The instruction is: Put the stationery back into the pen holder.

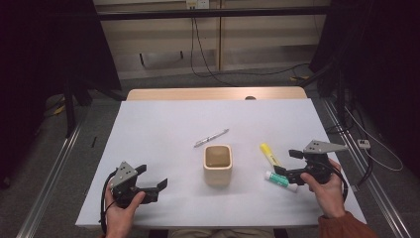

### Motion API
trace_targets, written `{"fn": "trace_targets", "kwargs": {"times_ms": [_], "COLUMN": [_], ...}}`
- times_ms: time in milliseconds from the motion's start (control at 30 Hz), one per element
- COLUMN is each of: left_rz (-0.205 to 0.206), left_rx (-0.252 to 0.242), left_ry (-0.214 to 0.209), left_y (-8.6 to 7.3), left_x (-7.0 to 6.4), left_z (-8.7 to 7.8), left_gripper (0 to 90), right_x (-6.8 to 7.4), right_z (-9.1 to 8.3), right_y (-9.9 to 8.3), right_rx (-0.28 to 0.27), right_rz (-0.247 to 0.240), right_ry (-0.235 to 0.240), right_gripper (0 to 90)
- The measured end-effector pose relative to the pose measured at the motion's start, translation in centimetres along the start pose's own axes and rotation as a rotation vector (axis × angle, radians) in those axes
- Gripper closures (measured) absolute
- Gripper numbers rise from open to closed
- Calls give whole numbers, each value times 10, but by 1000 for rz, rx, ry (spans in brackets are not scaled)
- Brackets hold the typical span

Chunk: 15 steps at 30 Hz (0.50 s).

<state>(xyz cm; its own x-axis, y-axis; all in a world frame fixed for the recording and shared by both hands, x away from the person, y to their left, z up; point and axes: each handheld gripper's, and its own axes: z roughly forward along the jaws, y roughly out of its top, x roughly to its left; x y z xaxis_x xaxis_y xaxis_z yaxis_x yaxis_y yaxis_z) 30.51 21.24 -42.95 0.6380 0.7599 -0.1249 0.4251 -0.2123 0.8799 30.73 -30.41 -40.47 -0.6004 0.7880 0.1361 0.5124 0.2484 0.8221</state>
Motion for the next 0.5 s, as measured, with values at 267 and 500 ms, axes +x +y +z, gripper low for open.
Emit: {"fn": "trace_targets", "kwargs": {"times_ms": [267, 500], "left_rz": [9, 13], "left_rx": [-1, 8], "left_ry": [0, -5], "left_y": [1, 1], "left_x": [-3, -2], "left_z": [0, 1], "left_gripper": [72, 72], "right_x": [-5, -4], "right_z": [-7, -12], "right_y": [-9, -11], "right_rx": [80, 160], "right_rz": [37, 11], "right_ry": [2, 42], "right_gripper": [177, 234]}}
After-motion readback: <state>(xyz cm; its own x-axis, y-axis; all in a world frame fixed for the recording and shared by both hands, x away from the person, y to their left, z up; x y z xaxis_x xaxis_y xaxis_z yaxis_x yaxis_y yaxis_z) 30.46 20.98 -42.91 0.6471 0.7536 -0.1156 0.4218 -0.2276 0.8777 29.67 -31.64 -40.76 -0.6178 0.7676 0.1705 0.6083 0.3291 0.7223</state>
